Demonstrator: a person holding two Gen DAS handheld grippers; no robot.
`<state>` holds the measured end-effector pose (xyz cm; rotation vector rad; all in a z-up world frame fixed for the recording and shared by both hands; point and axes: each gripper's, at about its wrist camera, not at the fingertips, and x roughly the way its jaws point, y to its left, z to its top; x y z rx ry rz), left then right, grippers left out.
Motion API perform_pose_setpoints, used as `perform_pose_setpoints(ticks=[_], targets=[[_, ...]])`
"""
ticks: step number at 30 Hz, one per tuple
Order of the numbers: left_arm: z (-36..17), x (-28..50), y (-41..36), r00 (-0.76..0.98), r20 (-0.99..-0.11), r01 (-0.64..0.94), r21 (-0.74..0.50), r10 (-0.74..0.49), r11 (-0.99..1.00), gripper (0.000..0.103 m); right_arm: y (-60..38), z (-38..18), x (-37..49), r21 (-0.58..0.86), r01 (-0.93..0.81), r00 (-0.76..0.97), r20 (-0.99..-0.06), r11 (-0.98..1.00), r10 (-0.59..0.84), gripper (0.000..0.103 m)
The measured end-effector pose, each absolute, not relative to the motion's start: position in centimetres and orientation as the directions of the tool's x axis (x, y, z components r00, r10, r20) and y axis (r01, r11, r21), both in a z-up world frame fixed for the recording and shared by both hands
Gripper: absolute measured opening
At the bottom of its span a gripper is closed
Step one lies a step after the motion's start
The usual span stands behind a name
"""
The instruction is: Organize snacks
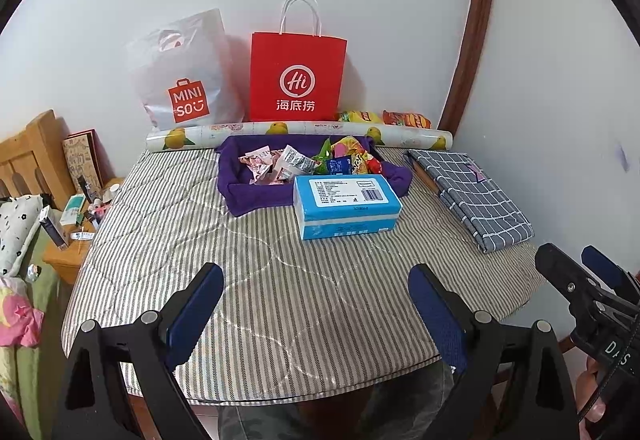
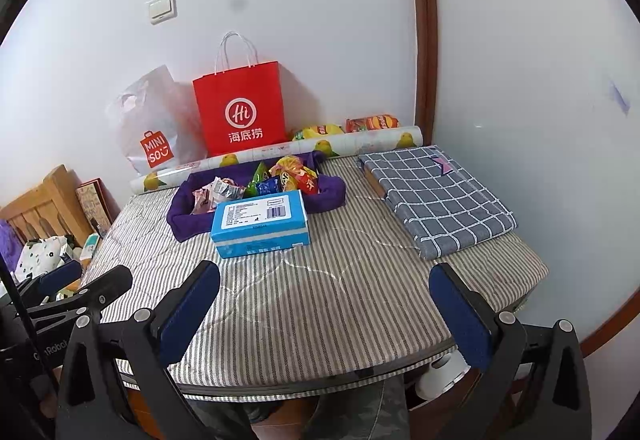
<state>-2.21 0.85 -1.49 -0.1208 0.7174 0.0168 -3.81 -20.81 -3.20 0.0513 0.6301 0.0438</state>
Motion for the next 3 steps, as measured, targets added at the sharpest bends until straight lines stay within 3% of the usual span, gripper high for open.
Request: perform_pose_setpoints(ticks=[3], targets=[[-1.52,-2.20,0.97,0.756,-0.654,-0.059,-0.104,-0.023,0.993,0.094,-20.62,-3.17,-3.91,0.057,-0.029,0.809,-0.585,0.998,0.057,0.103]])
